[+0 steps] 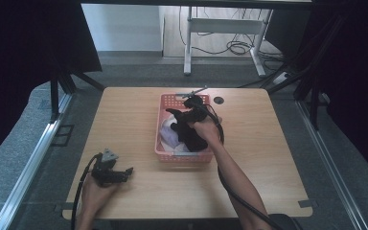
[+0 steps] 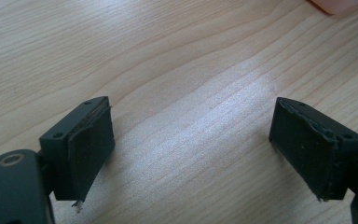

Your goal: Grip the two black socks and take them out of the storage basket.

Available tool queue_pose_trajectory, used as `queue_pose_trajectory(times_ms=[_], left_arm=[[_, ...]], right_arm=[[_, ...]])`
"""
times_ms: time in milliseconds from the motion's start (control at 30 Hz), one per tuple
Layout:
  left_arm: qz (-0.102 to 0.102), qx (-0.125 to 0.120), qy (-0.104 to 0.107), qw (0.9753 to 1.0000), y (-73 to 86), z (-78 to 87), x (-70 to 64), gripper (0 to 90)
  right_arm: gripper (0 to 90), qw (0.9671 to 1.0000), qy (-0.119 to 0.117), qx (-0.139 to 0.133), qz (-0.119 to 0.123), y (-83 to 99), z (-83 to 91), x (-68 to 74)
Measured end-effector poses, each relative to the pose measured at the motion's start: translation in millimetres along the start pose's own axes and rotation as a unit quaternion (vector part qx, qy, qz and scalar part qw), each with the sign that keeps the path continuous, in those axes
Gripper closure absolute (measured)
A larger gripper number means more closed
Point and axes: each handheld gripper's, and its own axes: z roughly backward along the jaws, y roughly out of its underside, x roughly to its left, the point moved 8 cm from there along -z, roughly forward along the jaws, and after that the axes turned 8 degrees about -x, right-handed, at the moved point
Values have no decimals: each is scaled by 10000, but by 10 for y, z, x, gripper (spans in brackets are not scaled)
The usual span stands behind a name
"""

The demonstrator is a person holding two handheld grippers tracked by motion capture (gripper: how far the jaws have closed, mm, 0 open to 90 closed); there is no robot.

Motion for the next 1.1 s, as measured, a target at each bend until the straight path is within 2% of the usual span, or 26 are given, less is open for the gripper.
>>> queue_pose_trajectory(times_ms=[300,600,900,1033,1100], left_arm=[[-2,-1,5,10000,0,0,-1,137],[1,3,1,10000,0,1,-1,136],[3,2,1,10000,0,1,-2,136],[4,0,1,10000,-1,1,-2,137],[5,1,1,10000,-1,1,-2,136]], right_arm=[[763,9998,-68,-201,13,-127,253,-1],[763,9992,-125,-360,76,-155,494,-37],[764,9986,82,-530,-4,-112,820,-244],[763,9983,177,-548,-36,-77,909,-326],[762,9980,282,-562,-94,-28,987,-428]])
